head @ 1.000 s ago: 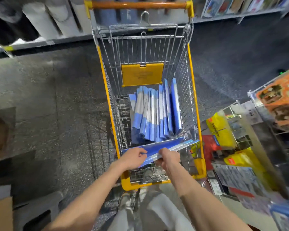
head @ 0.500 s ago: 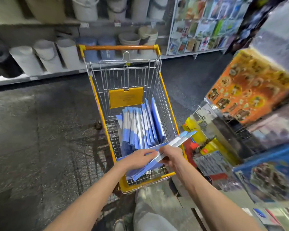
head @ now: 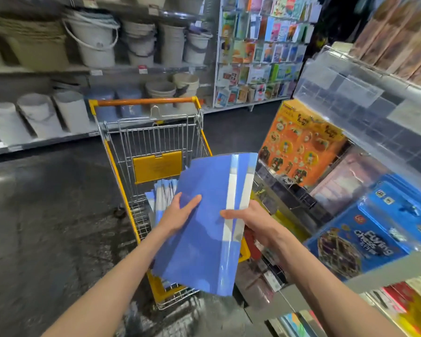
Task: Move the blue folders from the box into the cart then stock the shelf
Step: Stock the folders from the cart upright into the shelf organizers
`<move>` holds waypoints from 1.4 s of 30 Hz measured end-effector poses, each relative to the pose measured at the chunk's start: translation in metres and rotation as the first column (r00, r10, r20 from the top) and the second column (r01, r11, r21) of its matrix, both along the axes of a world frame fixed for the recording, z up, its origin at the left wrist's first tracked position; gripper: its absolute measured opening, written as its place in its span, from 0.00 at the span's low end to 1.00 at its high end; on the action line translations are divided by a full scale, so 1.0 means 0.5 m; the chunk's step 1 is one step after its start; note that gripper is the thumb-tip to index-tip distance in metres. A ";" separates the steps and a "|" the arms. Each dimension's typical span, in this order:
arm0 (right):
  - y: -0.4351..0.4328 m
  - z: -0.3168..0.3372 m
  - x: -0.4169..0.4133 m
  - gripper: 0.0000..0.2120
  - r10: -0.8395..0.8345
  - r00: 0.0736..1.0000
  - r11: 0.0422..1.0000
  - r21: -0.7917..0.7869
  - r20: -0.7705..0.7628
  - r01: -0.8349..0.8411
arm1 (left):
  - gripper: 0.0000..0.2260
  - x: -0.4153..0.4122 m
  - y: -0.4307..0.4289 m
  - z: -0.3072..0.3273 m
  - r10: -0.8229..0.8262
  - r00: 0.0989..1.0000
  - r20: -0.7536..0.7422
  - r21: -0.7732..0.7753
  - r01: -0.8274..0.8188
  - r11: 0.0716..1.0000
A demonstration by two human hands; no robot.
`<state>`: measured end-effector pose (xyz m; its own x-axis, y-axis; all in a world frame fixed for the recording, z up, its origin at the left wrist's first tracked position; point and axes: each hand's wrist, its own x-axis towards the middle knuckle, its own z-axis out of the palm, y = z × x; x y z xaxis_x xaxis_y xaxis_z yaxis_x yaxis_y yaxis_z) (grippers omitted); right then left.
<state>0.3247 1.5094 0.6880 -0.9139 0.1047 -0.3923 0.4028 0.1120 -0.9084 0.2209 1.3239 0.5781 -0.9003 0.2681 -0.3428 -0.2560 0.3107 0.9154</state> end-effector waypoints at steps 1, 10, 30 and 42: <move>0.006 0.007 0.003 0.17 0.028 0.999 1.000 -0.010 -0.024 -0.028 | 0.45 -0.009 -0.007 0.003 0.041 0.999 0.016 0.035 -0.041 0.999; 0.044 0.048 0.000 0.15 0.083 0.989 0.996 -0.029 -0.124 -0.088 | 0.35 -0.025 -0.021 0.051 0.229 0.973 -0.004 0.115 -0.227 0.967; 0.019 0.199 -0.051 0.13 -0.117 0.924 0.982 0.095 -0.363 0.161 | 0.40 -0.090 0.038 0.256 0.299 0.906 -0.301 0.219 -0.240 0.946; 0.105 0.487 0.143 0.10 -0.400 0.710 0.897 -0.089 -0.579 0.433 | 0.12 -0.019 0.170 0.564 -0.125 0.960 -0.249 0.637 0.260 0.726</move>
<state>0.3963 1.5617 0.9318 -0.8214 0.5333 0.2021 -0.1696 0.1100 -0.9794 0.2112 1.4089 0.8603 -0.8297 0.5390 0.1451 -0.0726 -0.3619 0.9294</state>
